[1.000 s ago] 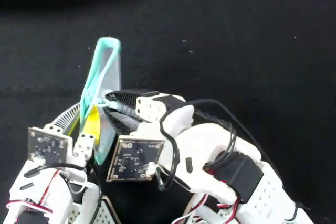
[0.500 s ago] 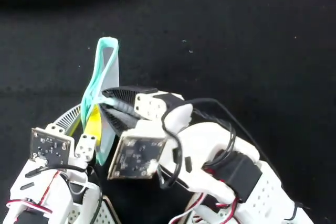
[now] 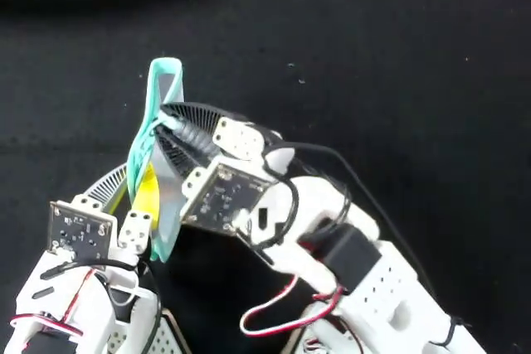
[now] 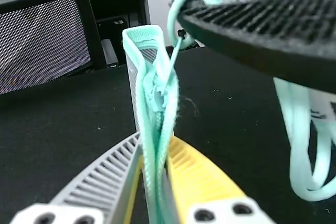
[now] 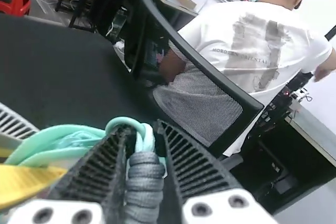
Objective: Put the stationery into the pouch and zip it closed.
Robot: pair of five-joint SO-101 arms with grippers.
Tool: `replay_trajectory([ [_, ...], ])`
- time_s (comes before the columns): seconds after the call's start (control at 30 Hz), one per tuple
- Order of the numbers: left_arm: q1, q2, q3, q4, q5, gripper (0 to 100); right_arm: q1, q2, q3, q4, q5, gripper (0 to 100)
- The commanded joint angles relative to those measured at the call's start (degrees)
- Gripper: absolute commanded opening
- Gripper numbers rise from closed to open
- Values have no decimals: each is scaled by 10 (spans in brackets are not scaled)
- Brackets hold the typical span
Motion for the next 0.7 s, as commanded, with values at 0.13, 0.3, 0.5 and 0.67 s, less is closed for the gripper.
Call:
replay_trajectory([
  [0.13, 3, -4, -17, 3, -3, 28, 84, 36, -9, -69, -41, 12],
  [0.3, 3, -4, -15, 4, -3, 28, 152, 80, -10, -126, -91, 12],
  [0.5, 4, -4, -15, 4, -3, 28, 183, 130, -10, -168, -116, 12],
  [0.67, 4, -4, -15, 4, -3, 28, 201, 181, -11, -202, -115, 12],
])
